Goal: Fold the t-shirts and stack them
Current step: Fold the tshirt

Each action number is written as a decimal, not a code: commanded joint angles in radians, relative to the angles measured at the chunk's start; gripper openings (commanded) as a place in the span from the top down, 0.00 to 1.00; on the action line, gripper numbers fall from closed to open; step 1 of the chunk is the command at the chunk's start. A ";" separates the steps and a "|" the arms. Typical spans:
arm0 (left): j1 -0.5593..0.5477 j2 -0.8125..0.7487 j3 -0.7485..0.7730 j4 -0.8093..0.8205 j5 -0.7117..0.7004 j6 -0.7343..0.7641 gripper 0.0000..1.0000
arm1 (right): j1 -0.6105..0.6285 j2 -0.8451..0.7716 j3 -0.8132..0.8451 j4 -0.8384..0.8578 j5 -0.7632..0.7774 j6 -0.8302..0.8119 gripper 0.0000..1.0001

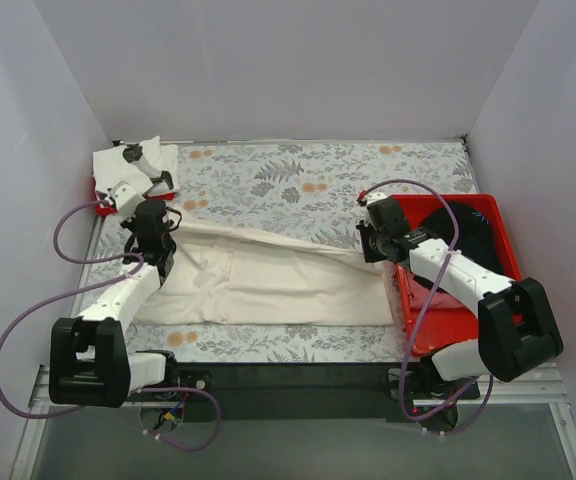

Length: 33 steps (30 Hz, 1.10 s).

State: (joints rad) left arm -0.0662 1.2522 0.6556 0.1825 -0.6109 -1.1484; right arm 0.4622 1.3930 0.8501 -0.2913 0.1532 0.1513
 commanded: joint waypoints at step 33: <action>0.008 -0.743 -0.359 -0.340 -0.038 -0.251 1.00 | 0.139 -0.204 -0.157 -0.081 0.149 0.040 0.99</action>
State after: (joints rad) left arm -0.0620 0.5503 0.3073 -0.1268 -0.6357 -1.3727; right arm 0.5884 1.2179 0.7040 -0.3477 0.2626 0.1738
